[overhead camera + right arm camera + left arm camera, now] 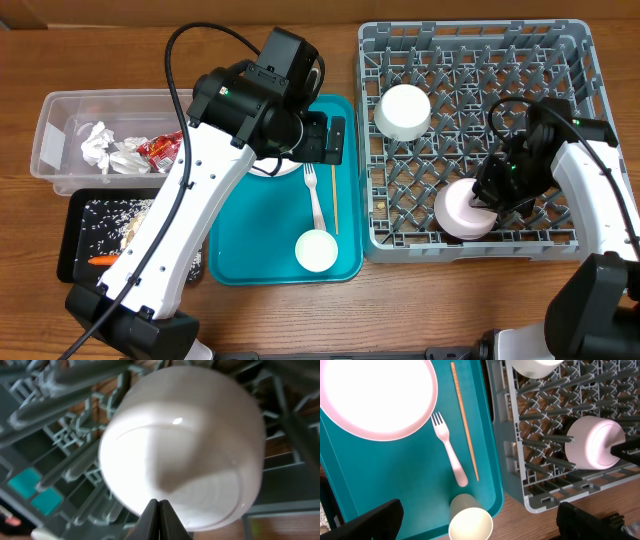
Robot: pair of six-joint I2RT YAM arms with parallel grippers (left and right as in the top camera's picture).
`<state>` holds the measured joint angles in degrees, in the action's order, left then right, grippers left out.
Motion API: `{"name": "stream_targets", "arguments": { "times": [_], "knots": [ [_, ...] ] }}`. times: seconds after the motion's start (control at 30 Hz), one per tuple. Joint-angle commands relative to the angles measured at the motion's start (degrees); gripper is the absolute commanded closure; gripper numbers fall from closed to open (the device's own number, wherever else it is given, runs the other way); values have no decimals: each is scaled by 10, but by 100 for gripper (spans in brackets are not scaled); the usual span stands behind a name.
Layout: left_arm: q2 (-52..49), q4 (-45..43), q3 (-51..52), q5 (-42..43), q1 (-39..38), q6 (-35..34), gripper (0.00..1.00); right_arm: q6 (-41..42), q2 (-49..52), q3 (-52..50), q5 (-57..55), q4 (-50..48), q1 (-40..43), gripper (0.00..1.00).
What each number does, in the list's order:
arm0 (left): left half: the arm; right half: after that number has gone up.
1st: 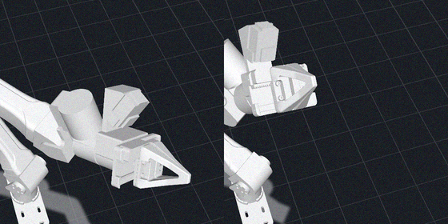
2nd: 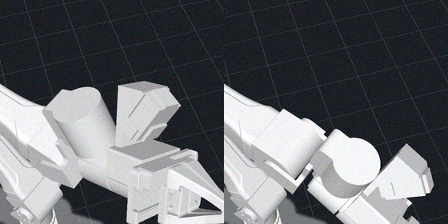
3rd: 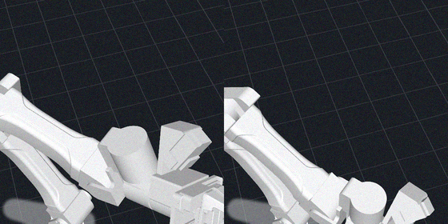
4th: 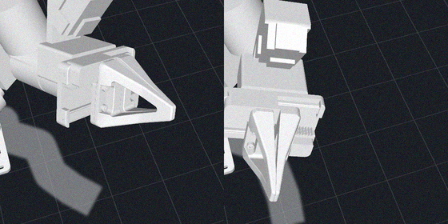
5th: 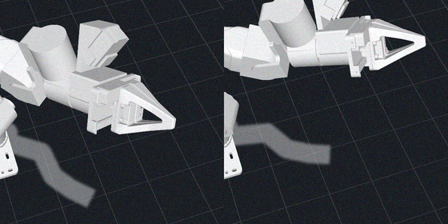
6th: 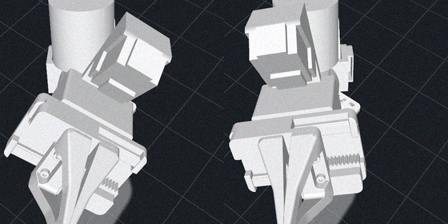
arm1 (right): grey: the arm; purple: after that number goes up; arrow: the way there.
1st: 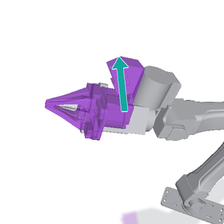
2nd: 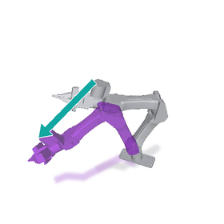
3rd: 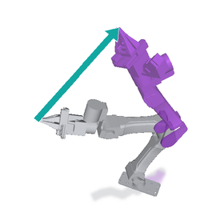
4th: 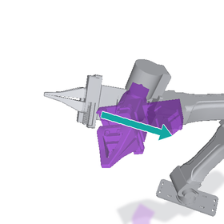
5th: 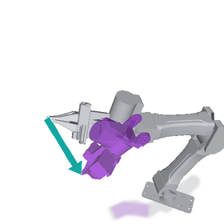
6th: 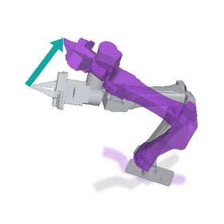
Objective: Sort waste into correct bins and load items into the dishwasher
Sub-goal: 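Open the right gripper and adjust the pink bowl upright in the rack, then move the left gripper to the white paper cup and grasp it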
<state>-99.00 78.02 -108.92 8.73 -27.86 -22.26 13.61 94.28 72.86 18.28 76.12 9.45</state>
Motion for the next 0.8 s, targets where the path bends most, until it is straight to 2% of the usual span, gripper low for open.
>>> {"name": "stream_targets", "arguments": {
  "times": [0.0,0.1,0.23,0.57,0.77],
  "knots": [
    [0,-1,-10,-4,1,9,0,-59,-9,68,78,24,8,96],
    [0,-1,-10,-4,1,9,0,-103,-18,118,139,62,7,96],
    [0,-1,-10,-4,1,9,0,-146,-26,152,148,125,2,95],
    [0,-1,-10,-4,1,9,0,-148,-27,151,148,141,2,70],
    [0,-14,-10,-4,1,-7,0,-152,-27,148,148,149,2,69]
  ]
}}
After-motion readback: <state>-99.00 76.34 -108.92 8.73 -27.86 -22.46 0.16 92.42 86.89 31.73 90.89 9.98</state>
